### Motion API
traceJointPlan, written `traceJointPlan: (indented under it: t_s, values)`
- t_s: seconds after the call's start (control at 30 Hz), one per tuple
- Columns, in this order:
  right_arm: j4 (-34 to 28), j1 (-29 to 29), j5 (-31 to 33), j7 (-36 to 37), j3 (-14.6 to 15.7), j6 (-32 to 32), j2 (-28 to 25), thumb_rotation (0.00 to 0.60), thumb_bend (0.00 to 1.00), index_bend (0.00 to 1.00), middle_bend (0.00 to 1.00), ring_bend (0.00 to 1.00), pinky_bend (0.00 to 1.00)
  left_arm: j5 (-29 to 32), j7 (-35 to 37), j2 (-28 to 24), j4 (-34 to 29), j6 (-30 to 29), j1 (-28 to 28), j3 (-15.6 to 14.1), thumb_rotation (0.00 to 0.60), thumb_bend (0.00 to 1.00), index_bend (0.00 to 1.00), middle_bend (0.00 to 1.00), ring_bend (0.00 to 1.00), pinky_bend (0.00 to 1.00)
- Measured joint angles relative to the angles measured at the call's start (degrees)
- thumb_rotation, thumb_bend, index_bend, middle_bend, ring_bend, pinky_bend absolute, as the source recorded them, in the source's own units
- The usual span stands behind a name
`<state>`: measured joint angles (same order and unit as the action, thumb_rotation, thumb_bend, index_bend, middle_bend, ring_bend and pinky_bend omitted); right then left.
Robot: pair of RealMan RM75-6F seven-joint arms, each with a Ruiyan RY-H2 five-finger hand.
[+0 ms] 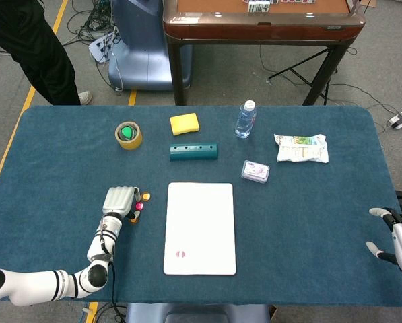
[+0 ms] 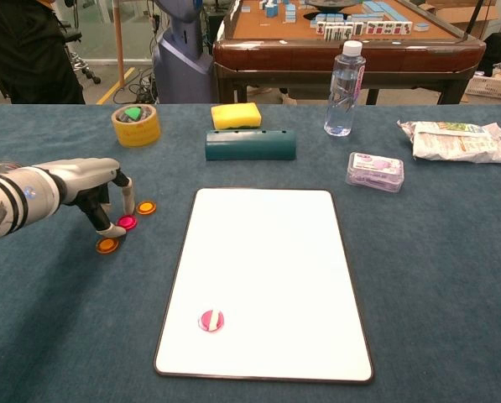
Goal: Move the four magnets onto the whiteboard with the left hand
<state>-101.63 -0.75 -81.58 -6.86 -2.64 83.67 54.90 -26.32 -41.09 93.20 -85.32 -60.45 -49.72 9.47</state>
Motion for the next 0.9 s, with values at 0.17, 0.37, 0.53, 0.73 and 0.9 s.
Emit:
traceJointPlan:
  t_s: [0.17, 0.37, 0.53, 0.73, 0.9]
  values:
    - [0.0, 0.0, 0.0, 0.1, 0.0, 0.1, 0.0, 0.6, 0.13, 0.29, 0.31, 0.37, 0.6, 0.2, -0.6, 0.1, 0.0, 0.0, -0.2, 0.0, 0.6, 0.28, 0.59, 1.0, 1.0, 1.0]
    - [0.0, 0.0, 0.0, 0.3, 0.0, 0.1, -0.1, 0.6, 0.13, 0.29, 0.31, 0.37, 0.6, 0.6, -1.1, 0.3, -0.1, 0.2, -0.4, 0.0, 0.6, 0.28, 0.6, 1.0, 1.0, 1.0]
    - [0.1, 0.0, 0.0, 0.4, 0.0, 0.1, -0.2, 0.6, 0.13, 0.29, 0.31, 0.37, 0.6, -0.2, -0.7, 0.1, -0.9, -0.1, -0.3, 0.3, 0.6, 0.28, 0.6, 1.0, 1.0, 1.0]
    - [0.1, 0.0, 0.0, 0.4, 0.0, 0.2, -0.1, 0.6, 0.13, 0.29, 0.31, 0.37, 0.6, -2.5, -0.5, -1.0, -4.4, -1.5, -0.3, 0.5, 0.6, 0.28, 0.6, 1.0, 1.0, 1.0]
    - [0.0, 0.0, -0.1, 0.3, 0.0, 0.2, -0.1, 0.6, 0.13, 0.29, 0.31, 0.37, 0.6, -5.0, -0.5, -2.5, -9.6, -3.0, -0.4, 0.8, 0.6, 0.28, 0.6, 1.0, 1.0, 1.0]
